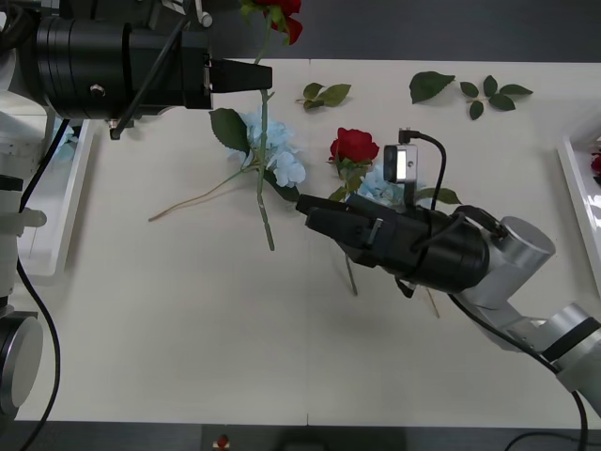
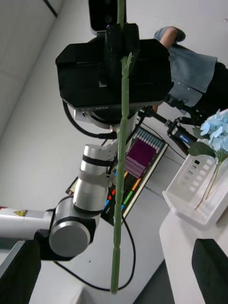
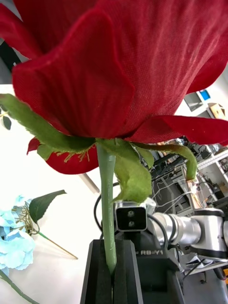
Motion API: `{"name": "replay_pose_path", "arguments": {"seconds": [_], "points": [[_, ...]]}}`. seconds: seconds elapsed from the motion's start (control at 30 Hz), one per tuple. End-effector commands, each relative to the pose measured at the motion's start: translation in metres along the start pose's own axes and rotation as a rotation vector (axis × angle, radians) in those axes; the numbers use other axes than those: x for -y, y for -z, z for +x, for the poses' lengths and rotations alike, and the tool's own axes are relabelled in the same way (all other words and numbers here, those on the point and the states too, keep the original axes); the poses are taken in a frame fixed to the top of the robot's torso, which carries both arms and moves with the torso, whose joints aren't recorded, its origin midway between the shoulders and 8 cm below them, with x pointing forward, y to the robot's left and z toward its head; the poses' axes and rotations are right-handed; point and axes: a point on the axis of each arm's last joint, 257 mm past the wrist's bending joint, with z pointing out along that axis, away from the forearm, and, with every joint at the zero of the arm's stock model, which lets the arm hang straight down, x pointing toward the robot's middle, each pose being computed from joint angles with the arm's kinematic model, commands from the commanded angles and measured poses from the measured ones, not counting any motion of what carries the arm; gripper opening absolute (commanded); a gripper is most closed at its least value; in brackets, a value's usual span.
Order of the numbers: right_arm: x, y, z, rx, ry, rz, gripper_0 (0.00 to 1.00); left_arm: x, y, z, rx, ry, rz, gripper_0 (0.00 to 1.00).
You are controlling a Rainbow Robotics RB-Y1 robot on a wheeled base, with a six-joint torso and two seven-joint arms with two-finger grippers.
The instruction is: Put the red flowers into the right box and the blue flowers into the left box
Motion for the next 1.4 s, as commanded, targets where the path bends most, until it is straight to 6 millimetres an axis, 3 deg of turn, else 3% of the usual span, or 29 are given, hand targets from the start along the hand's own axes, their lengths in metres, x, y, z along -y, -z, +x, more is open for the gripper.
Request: {"name": "replay_pose_path", "arguments": {"seconds": [0.03,0.4,0.77,0.93,1.03,1.23,1.33,1.4], "points": [[-0.009,-0.024,-0.008,0.063,-0.005,-0.015,0.93,0.011,0.006,-0.021,0.015,-0.054,-0.006,0.0],[-0.016,-0.071,-0.005,0.119,-0.041,0.014,0.93,0.011,0.006,-0.021,0.015,-0.054,-0.006,0.0],[-0.012,-0.094,-0.016,0.158,-0.047,0.035,0.93,0.011,0.006,-0.021,0.015,-0.054,-0.006,0.0],[-0.009,-0.1,-0.022,0.171,-0.044,0.047,0.75,0.011,0.006,-0.021,0.015,-0.054,-0.006,0.0],[-0.009,-0.101,-0.024,0.176,-0.048,0.05,0.49,0.011,0.006,-0.021,0.015,-0.054,-0.006,0.0],[-0.009,-0.102,-0.025,0.178,-0.049,0.051,0.11,0.011,0.006,-0.021,0.015,-0.054,-0.006,0.0],[-0.008,-0.102,-0.024,0.176,-0.049,0.051,0.0,0.011,0.006,-0.021,0.015,-0.054,-0.006,0.0],[-0.008,-0.102,-0.024,0.176,-0.049,0.051,0.0,0.011,0.006,-0.021,0.015,-0.054,-0.006,0.0]]}}
